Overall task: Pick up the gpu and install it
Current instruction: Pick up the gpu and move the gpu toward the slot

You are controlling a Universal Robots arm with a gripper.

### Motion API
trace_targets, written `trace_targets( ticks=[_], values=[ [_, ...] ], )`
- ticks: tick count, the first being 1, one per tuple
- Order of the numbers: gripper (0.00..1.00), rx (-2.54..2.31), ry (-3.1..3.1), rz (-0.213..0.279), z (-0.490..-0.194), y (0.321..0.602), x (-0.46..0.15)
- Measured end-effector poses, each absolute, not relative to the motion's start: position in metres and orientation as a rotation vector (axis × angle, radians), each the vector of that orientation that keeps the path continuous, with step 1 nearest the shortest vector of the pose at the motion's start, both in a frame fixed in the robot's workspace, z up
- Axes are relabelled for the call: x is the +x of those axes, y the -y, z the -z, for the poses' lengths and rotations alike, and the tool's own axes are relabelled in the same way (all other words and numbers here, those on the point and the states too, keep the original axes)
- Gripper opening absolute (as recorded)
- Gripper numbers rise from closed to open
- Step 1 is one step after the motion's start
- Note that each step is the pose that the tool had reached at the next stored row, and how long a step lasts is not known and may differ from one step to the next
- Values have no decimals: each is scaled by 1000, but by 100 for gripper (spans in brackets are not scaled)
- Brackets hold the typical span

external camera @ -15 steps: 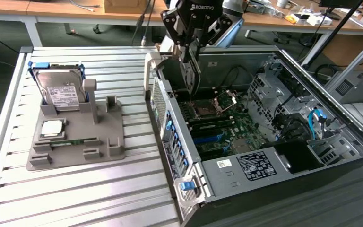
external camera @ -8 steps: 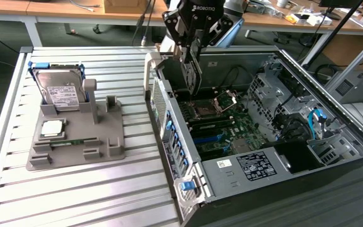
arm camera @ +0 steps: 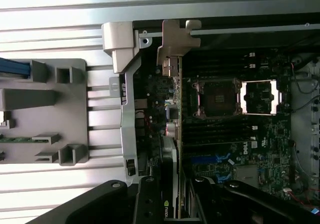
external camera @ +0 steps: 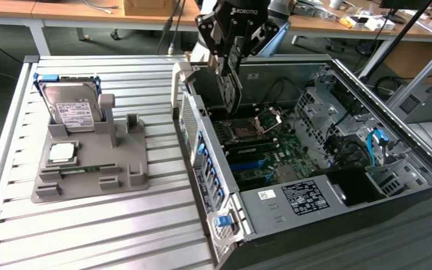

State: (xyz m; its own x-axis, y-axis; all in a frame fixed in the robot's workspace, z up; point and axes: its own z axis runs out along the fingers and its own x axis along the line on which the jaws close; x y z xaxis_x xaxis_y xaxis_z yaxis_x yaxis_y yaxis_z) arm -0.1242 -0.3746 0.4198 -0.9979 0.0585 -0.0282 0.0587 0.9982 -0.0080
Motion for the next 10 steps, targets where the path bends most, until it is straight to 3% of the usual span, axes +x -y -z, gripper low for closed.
trace_targets(
  ticks=[10],
  values=[
    [27, 91, -3112, 14, -419, 375, -121]
  ],
)
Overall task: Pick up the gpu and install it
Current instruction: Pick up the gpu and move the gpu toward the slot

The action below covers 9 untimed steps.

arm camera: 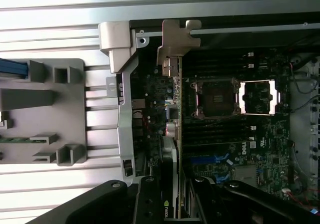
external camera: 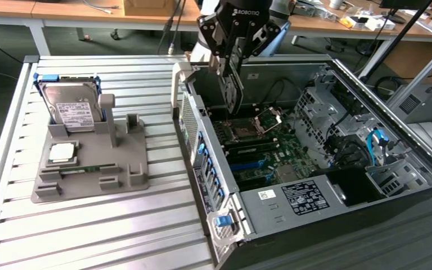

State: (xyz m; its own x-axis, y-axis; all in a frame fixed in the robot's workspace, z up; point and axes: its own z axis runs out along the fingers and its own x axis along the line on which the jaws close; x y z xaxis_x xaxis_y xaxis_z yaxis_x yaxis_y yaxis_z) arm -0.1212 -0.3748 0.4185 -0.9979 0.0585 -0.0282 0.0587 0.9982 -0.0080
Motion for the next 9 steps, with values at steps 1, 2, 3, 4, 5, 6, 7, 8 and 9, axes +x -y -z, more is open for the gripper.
trace_targets(
  ticks=[1, 2, 3, 4, 5, 6, 7, 8, 9],
  values=[
    [27, 91, -3112, 14, -418, 375, -121],
    [27, 91, -3112, 14, -418, 375, -121],
    [27, 91, -3112, 14, -418, 375, -120],
    [27, 91, -3112, 14, -418, 375, -120],
    [27, 91, -3112, 14, -418, 375, -120],
    [27, 91, -3112, 14, -418, 375, -119],
    [27, 91, -3112, 14, -418, 375, -119],
    [27, 91, -3112, 14, -418, 375, -118],
    [27, 91, -3112, 14, -417, 375, -118]
  ],
)
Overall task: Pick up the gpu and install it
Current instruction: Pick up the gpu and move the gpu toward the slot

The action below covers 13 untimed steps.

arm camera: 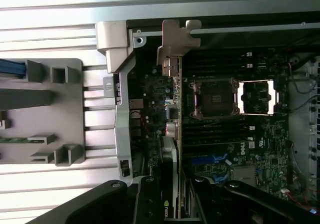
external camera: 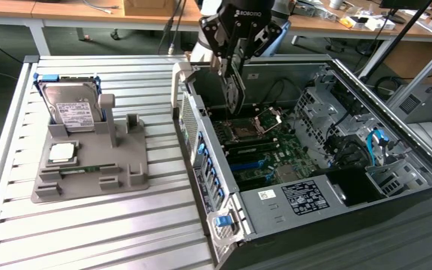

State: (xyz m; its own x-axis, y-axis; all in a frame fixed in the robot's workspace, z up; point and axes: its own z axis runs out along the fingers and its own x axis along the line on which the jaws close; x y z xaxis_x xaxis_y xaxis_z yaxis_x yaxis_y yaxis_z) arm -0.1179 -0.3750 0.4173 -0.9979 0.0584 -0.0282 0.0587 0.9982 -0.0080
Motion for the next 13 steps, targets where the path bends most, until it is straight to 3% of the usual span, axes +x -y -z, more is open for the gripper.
trace_targets(
  ticks=[13],
  values=[
    [27, 91, -3112, 14, -416, 375, -114]
  ],
)
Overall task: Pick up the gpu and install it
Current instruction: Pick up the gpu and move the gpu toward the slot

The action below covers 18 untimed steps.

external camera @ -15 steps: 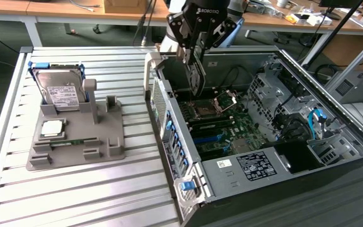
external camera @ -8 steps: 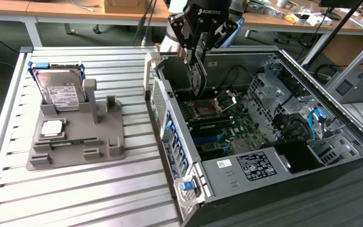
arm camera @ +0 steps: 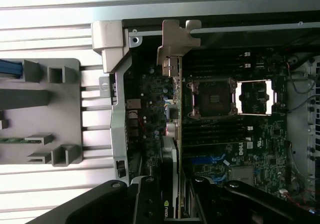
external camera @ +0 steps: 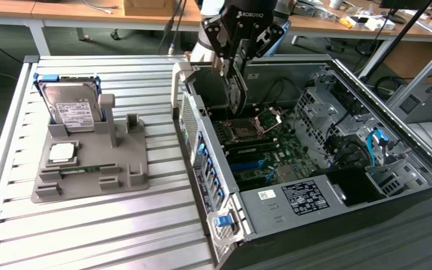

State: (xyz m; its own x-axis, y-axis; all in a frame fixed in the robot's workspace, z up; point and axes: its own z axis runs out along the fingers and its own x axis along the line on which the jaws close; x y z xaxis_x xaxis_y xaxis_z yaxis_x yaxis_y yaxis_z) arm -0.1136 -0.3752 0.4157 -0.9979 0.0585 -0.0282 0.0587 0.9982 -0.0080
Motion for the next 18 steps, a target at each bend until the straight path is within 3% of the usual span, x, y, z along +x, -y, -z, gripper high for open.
trace_targets(
  ticks=[18],
  values=[
    [27, 91, -3112, 14, -414, 375, -109]
  ],
)
